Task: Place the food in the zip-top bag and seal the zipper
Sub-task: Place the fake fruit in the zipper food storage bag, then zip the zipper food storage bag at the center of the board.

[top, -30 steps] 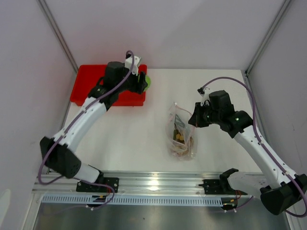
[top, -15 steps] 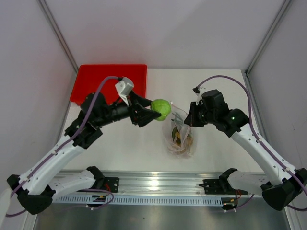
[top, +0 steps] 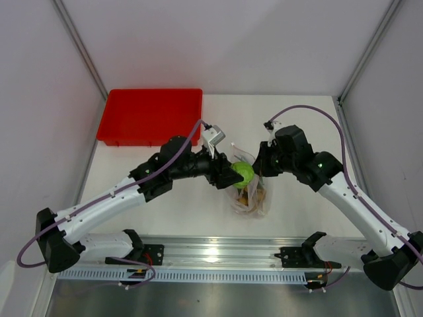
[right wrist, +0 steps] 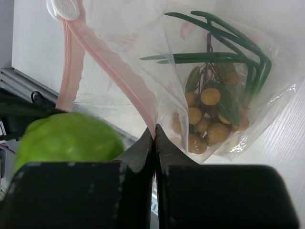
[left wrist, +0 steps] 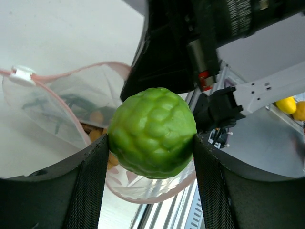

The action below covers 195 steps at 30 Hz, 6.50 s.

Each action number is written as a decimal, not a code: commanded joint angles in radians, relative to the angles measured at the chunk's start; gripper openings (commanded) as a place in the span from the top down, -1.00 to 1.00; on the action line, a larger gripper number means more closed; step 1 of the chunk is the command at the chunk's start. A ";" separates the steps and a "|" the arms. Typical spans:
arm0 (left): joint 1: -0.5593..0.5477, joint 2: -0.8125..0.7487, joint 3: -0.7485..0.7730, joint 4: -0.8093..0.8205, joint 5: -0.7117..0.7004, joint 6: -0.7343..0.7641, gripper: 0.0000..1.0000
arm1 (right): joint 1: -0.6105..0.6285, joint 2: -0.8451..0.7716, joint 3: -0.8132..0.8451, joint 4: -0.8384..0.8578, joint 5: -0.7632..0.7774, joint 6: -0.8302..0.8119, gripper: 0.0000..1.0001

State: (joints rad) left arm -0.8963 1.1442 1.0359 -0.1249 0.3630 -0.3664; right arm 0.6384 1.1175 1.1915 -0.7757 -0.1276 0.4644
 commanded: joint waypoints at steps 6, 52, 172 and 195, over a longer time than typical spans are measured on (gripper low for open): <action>-0.041 -0.026 0.012 -0.068 -0.202 0.032 -0.70 | -0.005 -0.031 0.043 0.015 0.019 0.007 1.00; -0.059 0.068 0.041 0.051 -0.070 -0.157 -0.99 | 0.024 0.057 0.089 0.121 0.106 0.333 1.00; 0.148 -0.281 0.147 -0.435 0.775 0.537 0.99 | 0.199 -0.064 -0.132 0.763 -1.075 -0.066 0.74; 0.157 -0.405 -0.014 -0.208 0.205 0.344 -0.99 | 0.142 -0.143 -0.282 0.719 -0.652 -0.007 1.00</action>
State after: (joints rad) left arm -0.7456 0.7185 1.0012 -0.4419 0.6487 0.0631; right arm 0.7597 0.9905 0.9119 -0.0830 -0.8623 0.4446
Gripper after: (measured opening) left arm 0.995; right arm 0.003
